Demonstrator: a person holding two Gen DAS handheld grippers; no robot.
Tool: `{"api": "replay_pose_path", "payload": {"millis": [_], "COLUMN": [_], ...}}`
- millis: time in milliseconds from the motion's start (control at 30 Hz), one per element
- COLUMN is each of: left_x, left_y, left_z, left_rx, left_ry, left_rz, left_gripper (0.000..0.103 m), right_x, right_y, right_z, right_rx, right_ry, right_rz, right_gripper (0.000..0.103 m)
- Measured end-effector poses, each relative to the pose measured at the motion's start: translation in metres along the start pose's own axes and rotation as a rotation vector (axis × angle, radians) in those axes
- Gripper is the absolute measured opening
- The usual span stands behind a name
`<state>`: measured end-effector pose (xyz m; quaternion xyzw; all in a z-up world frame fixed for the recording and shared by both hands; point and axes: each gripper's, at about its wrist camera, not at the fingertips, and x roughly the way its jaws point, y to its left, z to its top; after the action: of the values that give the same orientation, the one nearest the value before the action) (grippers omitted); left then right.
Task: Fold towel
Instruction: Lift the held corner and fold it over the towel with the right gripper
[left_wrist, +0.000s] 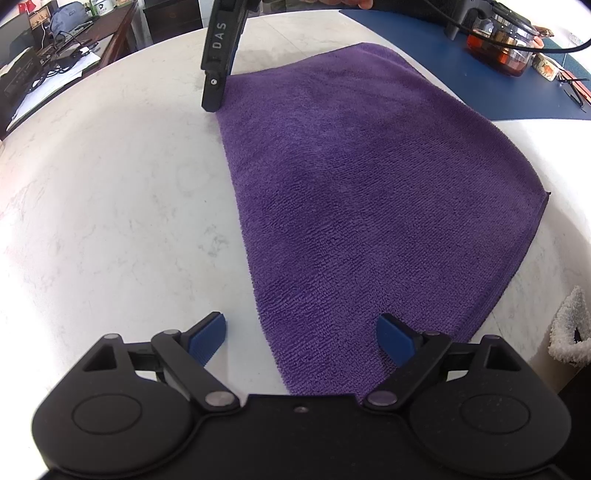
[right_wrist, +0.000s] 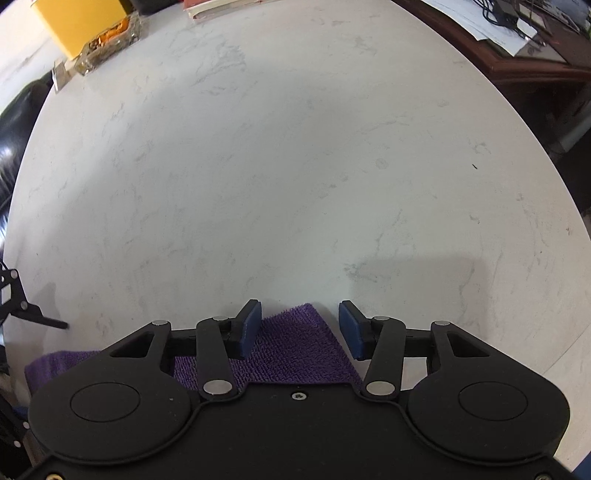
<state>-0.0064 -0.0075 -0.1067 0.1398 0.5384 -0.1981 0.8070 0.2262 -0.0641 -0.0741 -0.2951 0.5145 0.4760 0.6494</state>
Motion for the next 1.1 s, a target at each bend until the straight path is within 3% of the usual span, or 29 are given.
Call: {"api": "replay_pose_path", "payload": {"millis": [100,133,167,333,467,733,967,1100], "left_x": [0.000,0.000,0.000,0.000,0.000,-0.001,-0.001,0.000], "left_y": [0.000,0.000,0.000,0.000,0.000,0.000,0.001,0.000], "left_z": [0.000,0.000,0.000,0.000,0.000,-0.001,0.000,0.001], "left_rx": [-0.002,-0.002,-0.003,-0.006,-0.011,-0.019,-0.019,-0.018], "left_ry": [0.001,0.001,0.001,0.002,0.004,0.009,0.015,0.015], "left_rz": [0.001,0.001,0.001,0.002,0.003,0.005,0.005,0.005], "left_gripper": [0.089,0.089,0.089,0.089,0.089,0.089,0.089,0.090], "right_x": [0.000,-0.001,-0.002,-0.025,-0.068,-0.085,-0.093,-0.083], "right_y": [0.007,0.008,0.008,0.006,0.012,0.041,0.048,0.042], "right_z": [0.000,0.000,-0.001,-0.012,-0.046,-0.114,-0.106,-0.096], "right_rx": [-0.038,-0.047,-0.049,-0.013,0.011,0.023,0.008,-0.011], "right_ry": [0.016,0.017,0.013,-0.066,-0.167,-0.178,-0.238,-0.215], "right_rz": [-0.012,-0.014,-0.014,0.011,0.032,0.007,0.043,0.038], "right_gripper": [0.022,0.011,0.006,0.005,0.005,0.005,0.005,0.005]}}
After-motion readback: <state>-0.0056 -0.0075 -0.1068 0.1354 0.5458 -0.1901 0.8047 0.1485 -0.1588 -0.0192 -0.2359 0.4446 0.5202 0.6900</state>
